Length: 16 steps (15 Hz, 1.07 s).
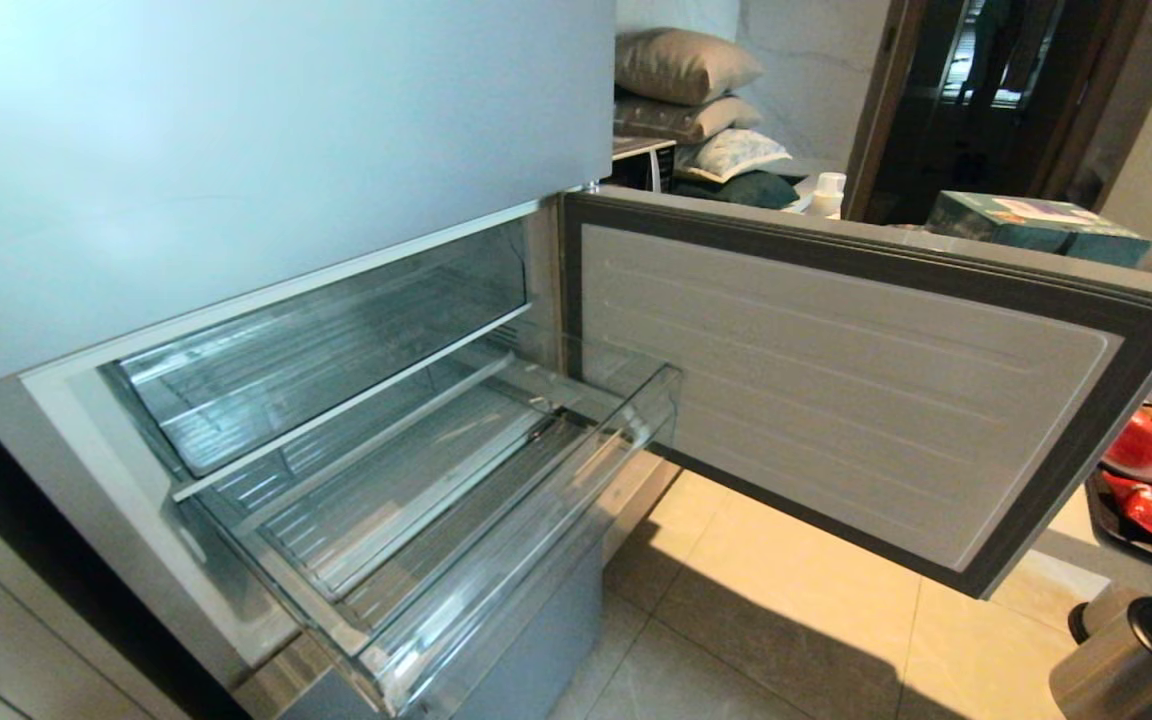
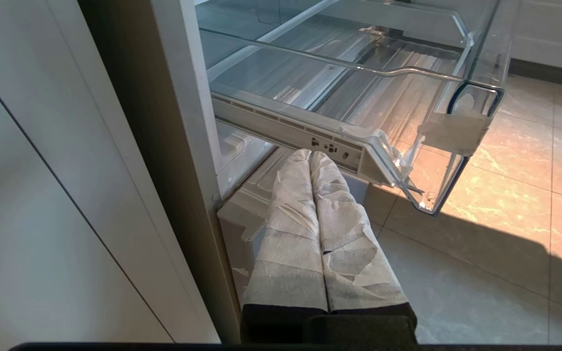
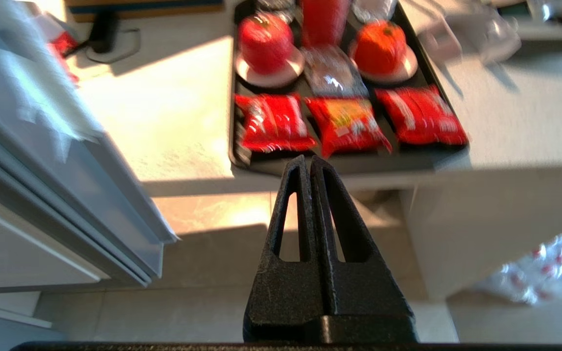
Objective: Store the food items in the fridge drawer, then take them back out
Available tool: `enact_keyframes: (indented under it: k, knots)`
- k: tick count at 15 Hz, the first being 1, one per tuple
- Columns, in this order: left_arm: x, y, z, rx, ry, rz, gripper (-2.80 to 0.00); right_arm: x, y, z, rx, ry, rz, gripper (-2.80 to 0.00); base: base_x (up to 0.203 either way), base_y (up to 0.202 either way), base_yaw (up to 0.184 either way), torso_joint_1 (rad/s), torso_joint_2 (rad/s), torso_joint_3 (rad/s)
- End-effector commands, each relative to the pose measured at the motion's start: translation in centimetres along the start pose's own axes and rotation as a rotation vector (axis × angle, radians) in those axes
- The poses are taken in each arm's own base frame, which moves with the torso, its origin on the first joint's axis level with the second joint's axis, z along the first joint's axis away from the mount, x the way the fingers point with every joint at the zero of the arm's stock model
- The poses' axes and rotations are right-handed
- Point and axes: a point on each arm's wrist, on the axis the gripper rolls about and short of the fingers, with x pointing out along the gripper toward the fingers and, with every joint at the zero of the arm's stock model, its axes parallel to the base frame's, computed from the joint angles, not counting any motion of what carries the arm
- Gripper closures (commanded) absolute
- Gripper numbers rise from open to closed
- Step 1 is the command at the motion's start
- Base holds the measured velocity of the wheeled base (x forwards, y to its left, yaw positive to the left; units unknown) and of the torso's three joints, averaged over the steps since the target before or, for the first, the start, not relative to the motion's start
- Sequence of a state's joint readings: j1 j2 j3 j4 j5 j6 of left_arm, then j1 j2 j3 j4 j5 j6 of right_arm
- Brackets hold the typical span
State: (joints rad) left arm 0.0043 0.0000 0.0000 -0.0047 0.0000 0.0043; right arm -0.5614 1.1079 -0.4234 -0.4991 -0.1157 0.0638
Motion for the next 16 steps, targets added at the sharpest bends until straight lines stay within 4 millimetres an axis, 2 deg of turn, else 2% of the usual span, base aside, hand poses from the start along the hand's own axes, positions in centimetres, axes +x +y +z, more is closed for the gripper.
enact_keyframes:
  k: [1, 5, 8, 9, 11, 13, 16]
  knots:
    - [0.0, 0.0, 0.0, 0.0, 0.001, 0.0, 0.0, 1.2, -0.2, 1.3, 0.006, -0.019, -0.026, 0.0, 0.0, 0.0, 0.0, 0.0, 0.0, 0.0]
    - [0.0, 0.0, 0.0, 0.0, 0.002, 0.0, 0.0, 4.6, -2.5, 3.9, 0.043, -0.048, -0.146, 0.0, 0.0, 0.0, 0.0, 0.0, 0.0, 0.0]
    - [0.0, 0.0, 0.0, 0.0, 0.003, 0.0, 0.0, 7.5, -6.3, 4.6, 0.078, -0.056, -0.253, 0.0, 0.0, 0.0, 0.0, 0.0, 0.0, 0.0]
    - [0.0, 0.0, 0.0, 0.0, 0.002, 0.0, 0.0, 8.3, -7.4, 4.6, 0.086, -0.051, -0.253, -2.8, 0.0, 0.0, 0.0, 0.0, 0.0, 0.0]
    - [0.0, 0.0, 0.0, 0.0, 0.003, 0.0, 0.0, 9.9, -9.2, 4.0, 0.1, -0.027, -0.251, -2.8, 0.0, 0.0, 0.0, 0.0, 0.0, 0.0]
    - [0.0, 0.0, 0.0, 0.0, 0.002, 0.0, 0.0, 12.8, -11.8, 2.1, 0.118, -0.007, -0.234, -2.8, 0.0, 0.0, 0.0, 0.0, 0.0, 0.0]
    - [0.0, 0.0, 0.0, 0.0, 0.002, 0.0, 0.0, 16.8, -14.6, -0.6, 0.11, -0.053, -0.176, -2.8, 0.0, 0.0, 0.0, 0.0, 0.0, 0.0]
